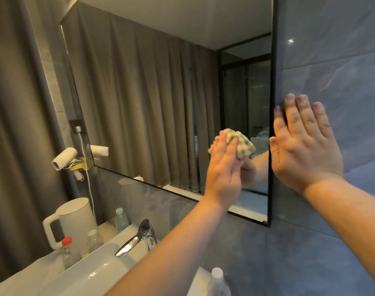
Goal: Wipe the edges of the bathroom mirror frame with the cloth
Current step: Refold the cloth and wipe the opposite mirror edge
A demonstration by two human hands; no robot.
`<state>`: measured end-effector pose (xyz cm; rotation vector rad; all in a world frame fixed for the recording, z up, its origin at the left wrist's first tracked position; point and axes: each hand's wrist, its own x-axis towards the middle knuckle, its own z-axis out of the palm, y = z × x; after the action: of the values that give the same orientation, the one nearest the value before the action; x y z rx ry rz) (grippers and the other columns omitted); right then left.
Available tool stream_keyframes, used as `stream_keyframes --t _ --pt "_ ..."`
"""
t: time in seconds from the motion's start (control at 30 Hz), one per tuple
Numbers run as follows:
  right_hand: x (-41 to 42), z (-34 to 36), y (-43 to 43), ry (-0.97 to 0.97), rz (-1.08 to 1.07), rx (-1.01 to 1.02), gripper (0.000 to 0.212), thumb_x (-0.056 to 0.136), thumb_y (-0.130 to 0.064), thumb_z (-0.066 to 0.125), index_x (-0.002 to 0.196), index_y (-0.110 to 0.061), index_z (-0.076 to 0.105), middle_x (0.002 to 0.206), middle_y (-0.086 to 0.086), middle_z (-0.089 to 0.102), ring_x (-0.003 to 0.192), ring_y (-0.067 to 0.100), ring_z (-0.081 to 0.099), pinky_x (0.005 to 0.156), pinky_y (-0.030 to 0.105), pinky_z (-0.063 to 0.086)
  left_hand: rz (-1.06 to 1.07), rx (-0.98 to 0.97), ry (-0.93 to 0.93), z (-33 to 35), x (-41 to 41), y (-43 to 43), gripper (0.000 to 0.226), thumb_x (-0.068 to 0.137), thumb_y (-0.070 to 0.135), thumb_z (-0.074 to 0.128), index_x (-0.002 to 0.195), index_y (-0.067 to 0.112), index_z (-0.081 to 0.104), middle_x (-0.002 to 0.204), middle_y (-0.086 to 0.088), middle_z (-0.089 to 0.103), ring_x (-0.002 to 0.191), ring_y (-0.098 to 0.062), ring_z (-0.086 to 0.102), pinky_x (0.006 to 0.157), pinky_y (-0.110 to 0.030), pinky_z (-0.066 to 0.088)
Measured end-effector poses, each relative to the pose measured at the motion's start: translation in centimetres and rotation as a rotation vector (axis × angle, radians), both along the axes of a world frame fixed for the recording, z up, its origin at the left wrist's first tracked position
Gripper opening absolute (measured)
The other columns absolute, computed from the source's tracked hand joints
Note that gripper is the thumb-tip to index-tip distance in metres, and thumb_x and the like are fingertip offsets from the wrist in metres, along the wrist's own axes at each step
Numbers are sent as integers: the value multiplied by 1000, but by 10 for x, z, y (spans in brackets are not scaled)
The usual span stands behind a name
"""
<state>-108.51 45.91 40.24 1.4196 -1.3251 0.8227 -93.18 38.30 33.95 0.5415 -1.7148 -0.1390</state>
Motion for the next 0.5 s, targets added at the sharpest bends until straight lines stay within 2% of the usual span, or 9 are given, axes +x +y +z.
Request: stream_keyframes --t 0.07,0.17,0.23,0.33,0.4,0.43,0.5 --pt "1 -1 0 5 -26 3 59 97 -26 30 147 6 34 159 26 20 150 37 13 123 45 -1 23 -2 30 21 -1 -3 48 100 23 37 147 11 36 158 2 13 150 -13 10 123 -32 5" --pt "2 1 3 22 -55 35 60 97 -27 23 147 5 34 159 25 21 150 35 13 123 46 2 65 -31 -23 28 -3 1 48 102 17 39 149 15 29 161 1 13 151 -13 7 123 -31 3" --pt "2 2 8 32 -55 61 63 95 -31 22 147 4 37 158 24 24 149 35 17 122 45 5 77 -89 -102 22 2 3 48 103 24 38 149 16 28 161 -1 15 151 -15 8 123 -33 6" --pt "-13 15 21 157 -29 61 61 87 -32 41 138 0 53 149 23 43 139 36 38 114 45 23 79 -163 -229 11 11 1 50 103 35 35 147 11 39 161 -1 17 151 -18 12 123 -38 12" --pt "-29 48 29 311 2 9 51 80 -24 53 126 -4 63 139 22 54 122 35 49 102 45 34 77 -207 -276 7 12 -2 49 103 33 35 144 7 45 161 -5 21 150 -22 15 121 -42 16" --pt "-36 73 31 359 -2 -39 49 78 -21 55 124 -4 64 138 22 54 120 35 50 100 45 36 73 -216 -281 6 12 -4 48 103 31 35 142 6 47 160 -7 24 149 -23 17 121 -43 17" --pt "-43 125 33 365 -62 -109 54 81 -22 51 131 -5 58 146 23 46 131 37 46 109 48 33 56 -197 -248 6 10 -3 46 103 31 36 139 5 51 158 -9 28 149 -23 20 120 -42 18"
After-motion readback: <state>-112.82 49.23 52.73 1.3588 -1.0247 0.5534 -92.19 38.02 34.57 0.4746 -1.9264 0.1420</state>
